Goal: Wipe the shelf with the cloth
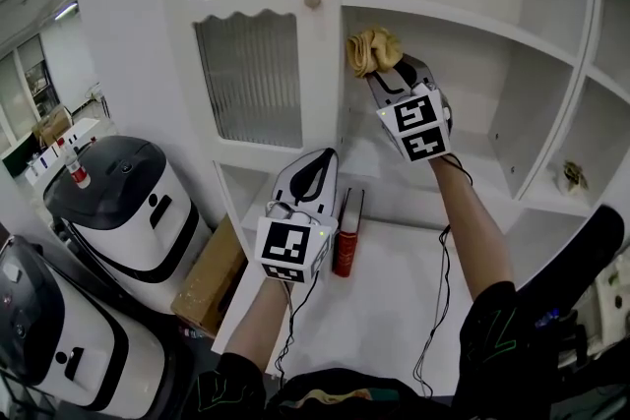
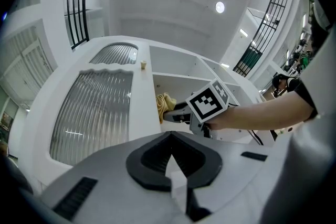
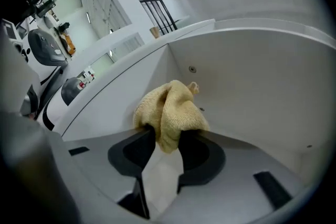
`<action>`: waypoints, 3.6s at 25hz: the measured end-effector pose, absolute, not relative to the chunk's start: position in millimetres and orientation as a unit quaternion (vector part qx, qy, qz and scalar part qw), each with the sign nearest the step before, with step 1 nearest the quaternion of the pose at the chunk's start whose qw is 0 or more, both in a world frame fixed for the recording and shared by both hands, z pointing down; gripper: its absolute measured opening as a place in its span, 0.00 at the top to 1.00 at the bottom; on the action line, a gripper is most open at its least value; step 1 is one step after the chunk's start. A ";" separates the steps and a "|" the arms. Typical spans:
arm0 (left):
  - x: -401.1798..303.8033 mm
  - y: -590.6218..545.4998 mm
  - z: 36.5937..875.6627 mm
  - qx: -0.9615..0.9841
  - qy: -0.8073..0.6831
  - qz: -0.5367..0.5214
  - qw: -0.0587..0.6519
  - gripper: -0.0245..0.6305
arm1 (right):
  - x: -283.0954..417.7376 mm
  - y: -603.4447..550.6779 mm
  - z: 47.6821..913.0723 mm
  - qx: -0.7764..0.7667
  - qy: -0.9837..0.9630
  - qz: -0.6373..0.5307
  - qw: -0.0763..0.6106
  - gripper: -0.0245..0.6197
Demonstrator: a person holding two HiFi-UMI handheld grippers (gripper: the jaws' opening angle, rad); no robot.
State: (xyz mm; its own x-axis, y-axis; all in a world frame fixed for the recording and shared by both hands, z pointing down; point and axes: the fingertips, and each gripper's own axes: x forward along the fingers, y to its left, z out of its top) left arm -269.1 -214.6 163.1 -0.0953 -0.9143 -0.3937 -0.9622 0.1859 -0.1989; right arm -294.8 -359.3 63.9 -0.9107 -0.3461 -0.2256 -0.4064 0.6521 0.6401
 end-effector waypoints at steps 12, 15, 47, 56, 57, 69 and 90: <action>-262.7 -220.9 175.3 -0.647 0.732 0.061 0.206 0.96 | -311.2 -332.7 87.7 -0.192 0.888 0.418 -0.015 0.75; -262.2 -223.7 177.1 -0.648 0.732 0.057 0.204 0.96 | -305.2 -320.1 88.2 -0.186 0.874 0.448 -0.011 0.75; -256.6 -219.8 197.0 -0.660 0.726 0.058 0.181 0.96 | -306.1 -360.6 149.3 -0.170 0.881 0.415 -0.152 0.75; -262.6 -217.9 205.5 -0.664 0.725 0.065 0.171 0.96 | -315.4 -337.3 170.0 -0.136 0.854 0.464 -0.193 0.75; -262.7 -218.8 206.0 -0.665 0.724 0.067 0.170 0.96 | -312.8 -331.6 170.6 -0.127 0.855 0.466 -0.190 0.75; -240.4 -238.3 228.6 -0.687 0.706 0.031 0.169 0.96 | -279.2 -284.3 169.5 -0.036 0.861 0.491 -0.128 0.75; -238.6 -240.0 252.5 -0.702 0.695 0.027 0.151 0.96 | -261.4 -275.7 220.1 0.023 0.863 0.433 -0.261 0.75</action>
State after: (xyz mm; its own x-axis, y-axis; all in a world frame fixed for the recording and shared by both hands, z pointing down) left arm -238.6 -240.0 252.5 0.0323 -0.9680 -0.2488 -0.9846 0.0119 -0.1743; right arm -261.4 -275.7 220.1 -0.8623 -0.1866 0.4707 0.2656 0.6248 0.7343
